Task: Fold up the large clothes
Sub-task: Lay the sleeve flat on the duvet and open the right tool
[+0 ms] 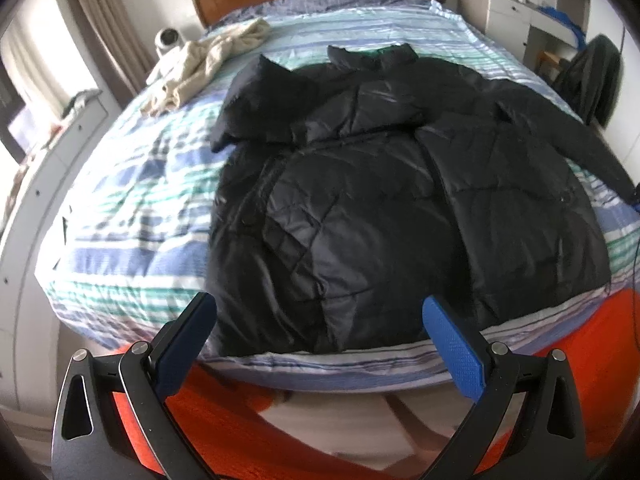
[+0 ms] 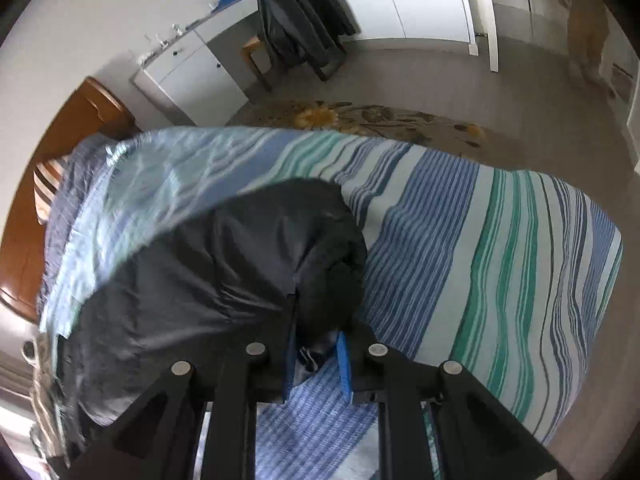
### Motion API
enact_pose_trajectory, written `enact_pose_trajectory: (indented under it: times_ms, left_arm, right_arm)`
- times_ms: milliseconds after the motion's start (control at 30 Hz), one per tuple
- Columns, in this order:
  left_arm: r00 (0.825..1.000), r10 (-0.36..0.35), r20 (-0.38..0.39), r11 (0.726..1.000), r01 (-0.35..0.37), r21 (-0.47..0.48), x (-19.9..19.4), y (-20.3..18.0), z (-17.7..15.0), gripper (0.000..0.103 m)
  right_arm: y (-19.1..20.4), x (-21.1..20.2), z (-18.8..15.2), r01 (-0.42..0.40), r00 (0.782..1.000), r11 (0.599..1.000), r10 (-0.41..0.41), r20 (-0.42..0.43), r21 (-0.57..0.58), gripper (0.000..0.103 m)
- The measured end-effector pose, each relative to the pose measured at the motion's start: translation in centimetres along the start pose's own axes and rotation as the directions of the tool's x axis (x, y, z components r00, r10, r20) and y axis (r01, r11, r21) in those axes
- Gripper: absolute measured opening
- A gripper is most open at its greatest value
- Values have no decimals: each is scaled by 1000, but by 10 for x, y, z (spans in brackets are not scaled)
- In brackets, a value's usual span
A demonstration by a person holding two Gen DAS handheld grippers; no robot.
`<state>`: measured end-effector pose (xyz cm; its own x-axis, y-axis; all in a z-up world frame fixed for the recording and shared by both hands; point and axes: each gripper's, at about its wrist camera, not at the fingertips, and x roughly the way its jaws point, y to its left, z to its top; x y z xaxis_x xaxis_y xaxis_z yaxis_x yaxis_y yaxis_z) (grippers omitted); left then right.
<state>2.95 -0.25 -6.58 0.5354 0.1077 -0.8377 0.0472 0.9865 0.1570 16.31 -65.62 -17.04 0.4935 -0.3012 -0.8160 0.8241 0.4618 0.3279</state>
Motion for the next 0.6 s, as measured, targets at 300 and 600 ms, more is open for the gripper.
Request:
enact_pose_trajectory:
  times_ms: [300,600]
  left_arm:
    - [998,69,14,997,-69,19,5,9,3,103]
    - [996,78,52,996,-80,44,2,5,8,103]
  right_arm:
    - [59,-84,-31,262,954,893,-184,236,-365,59]
    - [113,-160,-71,318,923,774,-120,366,-547,67]
